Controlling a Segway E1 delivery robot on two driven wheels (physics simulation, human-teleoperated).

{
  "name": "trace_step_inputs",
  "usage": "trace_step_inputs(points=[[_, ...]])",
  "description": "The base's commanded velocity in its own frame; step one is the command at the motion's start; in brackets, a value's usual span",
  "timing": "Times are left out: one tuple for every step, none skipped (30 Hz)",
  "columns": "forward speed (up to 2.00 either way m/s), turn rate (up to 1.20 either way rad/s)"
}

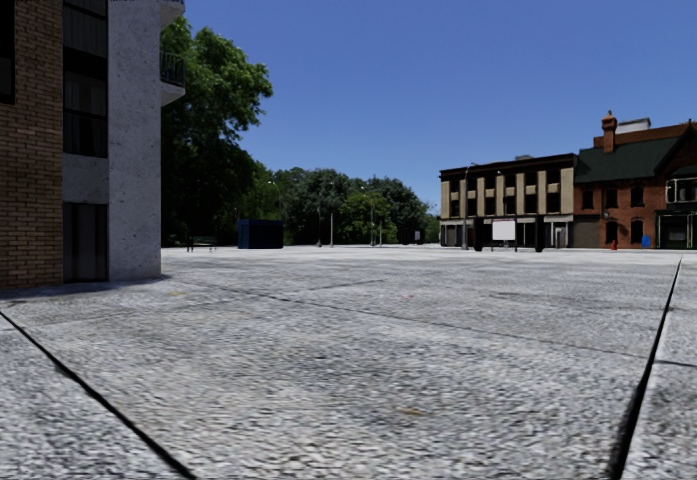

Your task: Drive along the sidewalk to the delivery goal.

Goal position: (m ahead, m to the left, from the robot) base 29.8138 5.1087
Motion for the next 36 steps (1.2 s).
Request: trace_step_inputs(points=[[2.0, 0.29], [2.0, 0.29], [2.0, 0.29], [2.0, 0.29], [2.0, 0.29], [2.0, 0.29], [2.0, 0.29], [2.0, 0.29], [2.0, 0.29], [2.0, 0.28], [2.0, 0.24], [2.0, 0.24], [2.0, 0.17], [2.0, 0.05], [2.0, 0.0], [2.0, 0.0], [2.0, 0.0], [2.0, 0.0], [2.0, 0.0], [2.0, 0.0], [2.0, 0.0], [2.0, 0.0], [2.0, 0.0], [2.0, 0.0], [2.0, 0.0], [2.0, 0.0], [2.0, 0.0], [2.0, 0.0], [2.0, 0.0], [2.0, 0.0], [2.0, 0.0], [2.0, 0.0], [2.0, 0.0], [2.0, 0.0], [2.0, 0.0], [2.0, 0.0]])
